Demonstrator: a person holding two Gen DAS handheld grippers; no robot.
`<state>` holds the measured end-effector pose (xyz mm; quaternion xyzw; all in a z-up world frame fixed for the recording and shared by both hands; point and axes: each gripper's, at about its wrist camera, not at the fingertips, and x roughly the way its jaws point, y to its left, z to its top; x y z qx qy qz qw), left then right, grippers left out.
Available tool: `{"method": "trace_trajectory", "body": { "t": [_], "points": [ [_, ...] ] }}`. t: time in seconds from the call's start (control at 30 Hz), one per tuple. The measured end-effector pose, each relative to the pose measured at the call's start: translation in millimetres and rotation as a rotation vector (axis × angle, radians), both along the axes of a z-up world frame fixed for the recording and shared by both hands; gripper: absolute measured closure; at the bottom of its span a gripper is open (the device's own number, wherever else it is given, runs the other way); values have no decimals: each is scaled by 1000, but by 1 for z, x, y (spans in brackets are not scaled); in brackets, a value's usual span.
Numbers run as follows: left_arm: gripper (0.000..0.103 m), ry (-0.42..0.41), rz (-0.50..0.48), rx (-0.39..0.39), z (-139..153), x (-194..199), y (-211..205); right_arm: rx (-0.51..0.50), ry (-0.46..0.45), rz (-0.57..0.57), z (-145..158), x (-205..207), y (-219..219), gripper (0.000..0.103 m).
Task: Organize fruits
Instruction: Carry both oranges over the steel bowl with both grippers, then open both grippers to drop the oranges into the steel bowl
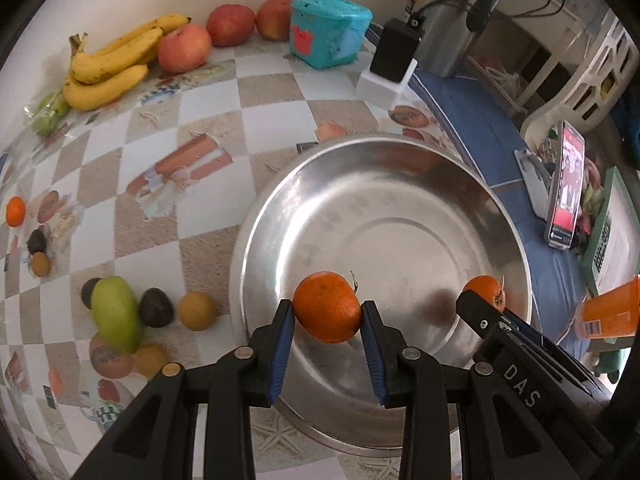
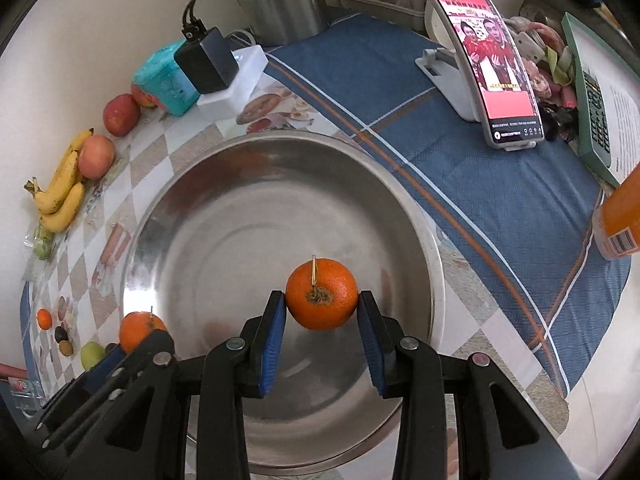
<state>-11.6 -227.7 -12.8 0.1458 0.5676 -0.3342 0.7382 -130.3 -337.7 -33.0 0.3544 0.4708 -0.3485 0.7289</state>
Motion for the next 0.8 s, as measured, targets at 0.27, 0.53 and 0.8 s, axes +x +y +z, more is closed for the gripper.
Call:
{"method": "trace_trajectory", "body": {
  "t": [0.27,0.53,0.8],
  "points": [
    [65,10,3,7,-4,-1,0,24,21,-3,-6,-1,-2,64],
    [64,3,7,-2,-1,-2,4,11,6,20,3,3,2,64],
    [62,-5,23,-5,5,-1,9,-17,-15,30,16,5,4,64]
  ]
}}
